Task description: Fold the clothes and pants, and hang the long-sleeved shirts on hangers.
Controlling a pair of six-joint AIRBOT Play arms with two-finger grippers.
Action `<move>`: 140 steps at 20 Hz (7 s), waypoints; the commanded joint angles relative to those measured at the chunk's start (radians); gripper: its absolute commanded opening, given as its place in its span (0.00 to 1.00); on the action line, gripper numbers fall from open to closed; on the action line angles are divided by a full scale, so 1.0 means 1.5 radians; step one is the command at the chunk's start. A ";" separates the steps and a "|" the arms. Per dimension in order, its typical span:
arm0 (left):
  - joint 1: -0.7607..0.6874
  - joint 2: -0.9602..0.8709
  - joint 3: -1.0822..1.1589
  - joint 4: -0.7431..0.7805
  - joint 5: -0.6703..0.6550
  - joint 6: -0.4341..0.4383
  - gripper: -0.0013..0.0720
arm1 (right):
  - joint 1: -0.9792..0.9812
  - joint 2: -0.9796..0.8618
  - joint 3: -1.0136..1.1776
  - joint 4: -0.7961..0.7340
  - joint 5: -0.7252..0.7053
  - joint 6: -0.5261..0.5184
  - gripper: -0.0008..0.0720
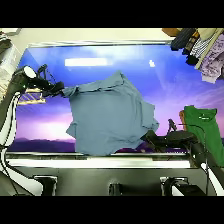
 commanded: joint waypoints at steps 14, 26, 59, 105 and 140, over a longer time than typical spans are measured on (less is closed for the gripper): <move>0.000 0.000 0.001 -0.001 -0.007 -0.008 0.04 | 0.043 -0.077 0.126 0.014 0.202 0.049 0.05; -0.051 -0.007 0.000 0.000 -0.109 -0.020 0.04 | -0.033 -0.662 0.942 -0.014 0.106 0.164 0.19; -0.040 -0.008 0.000 0.000 -0.133 -0.049 0.04 | 0.166 -0.134 0.066 0.114 0.261 0.051 0.58; -0.065 -0.062 0.055 0.221 0.119 -0.117 0.81 | 0.054 -0.699 1.069 -0.217 -0.112 0.114 0.34; 0.235 0.513 -0.567 -0.181 -0.060 0.225 0.94 | -0.255 -0.207 0.123 0.015 -0.145 -0.415 0.67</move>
